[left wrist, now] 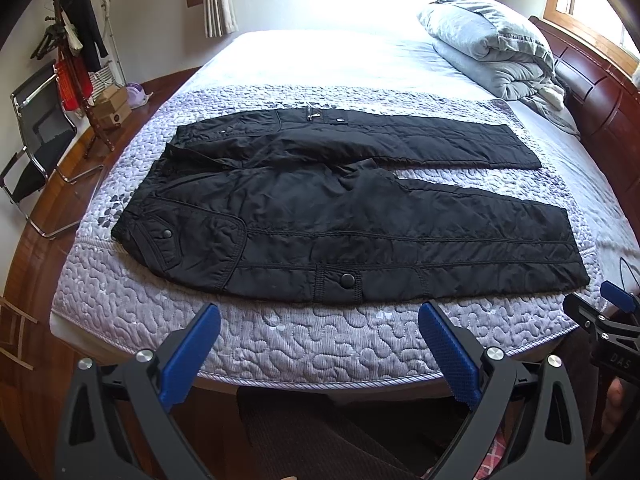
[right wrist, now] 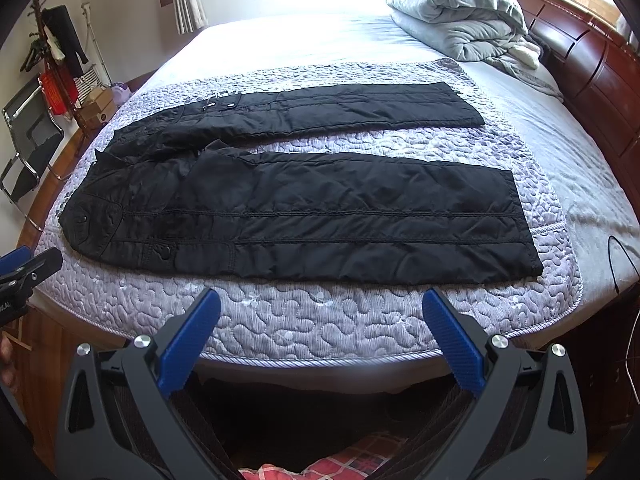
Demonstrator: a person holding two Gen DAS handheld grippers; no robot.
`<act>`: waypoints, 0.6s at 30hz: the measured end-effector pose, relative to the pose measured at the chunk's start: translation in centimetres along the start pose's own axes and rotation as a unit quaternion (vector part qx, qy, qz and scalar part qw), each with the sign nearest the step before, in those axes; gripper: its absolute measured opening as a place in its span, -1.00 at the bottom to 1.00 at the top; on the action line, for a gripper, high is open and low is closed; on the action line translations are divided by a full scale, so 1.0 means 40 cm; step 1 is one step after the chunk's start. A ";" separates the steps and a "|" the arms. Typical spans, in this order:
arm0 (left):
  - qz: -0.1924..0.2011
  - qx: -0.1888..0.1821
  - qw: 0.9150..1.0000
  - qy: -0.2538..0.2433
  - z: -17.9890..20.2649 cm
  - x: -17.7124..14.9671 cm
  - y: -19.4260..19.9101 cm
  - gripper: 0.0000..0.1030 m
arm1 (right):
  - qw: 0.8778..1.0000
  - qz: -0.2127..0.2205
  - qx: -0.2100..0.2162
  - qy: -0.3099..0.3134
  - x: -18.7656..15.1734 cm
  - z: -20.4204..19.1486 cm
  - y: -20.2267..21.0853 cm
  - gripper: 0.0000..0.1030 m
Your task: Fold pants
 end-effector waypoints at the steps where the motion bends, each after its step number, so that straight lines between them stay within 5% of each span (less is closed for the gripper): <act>1: 0.000 0.000 1.000 0.000 0.000 0.000 0.000 0.93 | 1.000 0.000 0.000 0.000 -0.001 0.000 -0.001 0.95; 18: 0.005 0.000 1.000 -0.002 0.003 -0.001 0.008 0.93 | 1.000 -0.002 -0.001 0.003 -0.001 -0.002 -0.003 0.95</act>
Point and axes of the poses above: each gripper's, at about its wrist camera, not at the fingertips, and y roughly against the way its jaws point, z to its right, x to its top, the point moved 6 cm from there along -y, roughly the way its jaws point, and after that the axes turned 9 degrees about -z, right-handed, at the moved point
